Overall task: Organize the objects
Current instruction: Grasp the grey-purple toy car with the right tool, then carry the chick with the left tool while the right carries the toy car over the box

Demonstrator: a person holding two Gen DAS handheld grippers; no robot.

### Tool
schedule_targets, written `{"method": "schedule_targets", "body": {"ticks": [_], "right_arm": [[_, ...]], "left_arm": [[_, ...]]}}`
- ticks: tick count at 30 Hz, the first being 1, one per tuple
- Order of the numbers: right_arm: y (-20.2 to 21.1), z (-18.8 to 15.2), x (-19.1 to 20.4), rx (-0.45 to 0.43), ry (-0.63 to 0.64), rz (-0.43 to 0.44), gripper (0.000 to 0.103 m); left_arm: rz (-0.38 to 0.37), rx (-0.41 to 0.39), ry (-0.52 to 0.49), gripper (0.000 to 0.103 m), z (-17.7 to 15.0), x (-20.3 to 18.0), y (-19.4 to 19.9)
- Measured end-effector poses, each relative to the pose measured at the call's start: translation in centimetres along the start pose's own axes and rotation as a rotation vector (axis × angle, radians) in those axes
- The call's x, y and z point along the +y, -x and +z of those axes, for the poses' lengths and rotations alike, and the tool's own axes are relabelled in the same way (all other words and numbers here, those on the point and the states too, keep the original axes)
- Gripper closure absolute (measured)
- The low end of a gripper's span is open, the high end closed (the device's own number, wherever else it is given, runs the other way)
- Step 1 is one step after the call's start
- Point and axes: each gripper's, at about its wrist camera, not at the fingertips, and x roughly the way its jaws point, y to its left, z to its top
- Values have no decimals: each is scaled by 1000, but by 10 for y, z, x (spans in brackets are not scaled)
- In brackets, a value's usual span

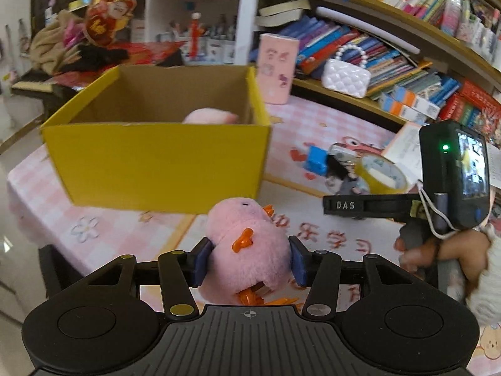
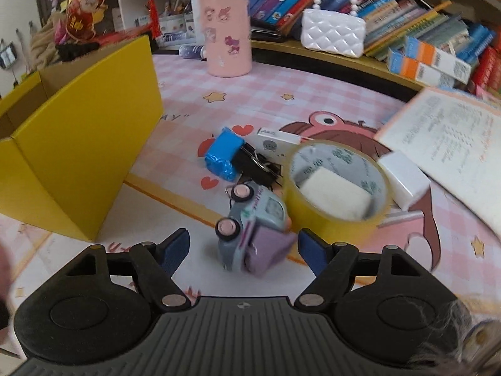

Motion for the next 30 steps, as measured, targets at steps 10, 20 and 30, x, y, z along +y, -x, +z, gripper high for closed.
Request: {"method": "schedule_targets", "body": {"ticks": [10, 20, 30], "right_arm": [[1, -1, 4, -22, 0, -21, 57], [76, -23, 43, -15, -54, 5, 57], [132, -63, 116, 43, -1, 65, 57]], "left_arm": [[19, -31, 62, 53, -6, 33, 17], [-58, -87, 114, 53, -8, 66, 30], [-82, -82, 120, 53, -30, 104, 56]]}}
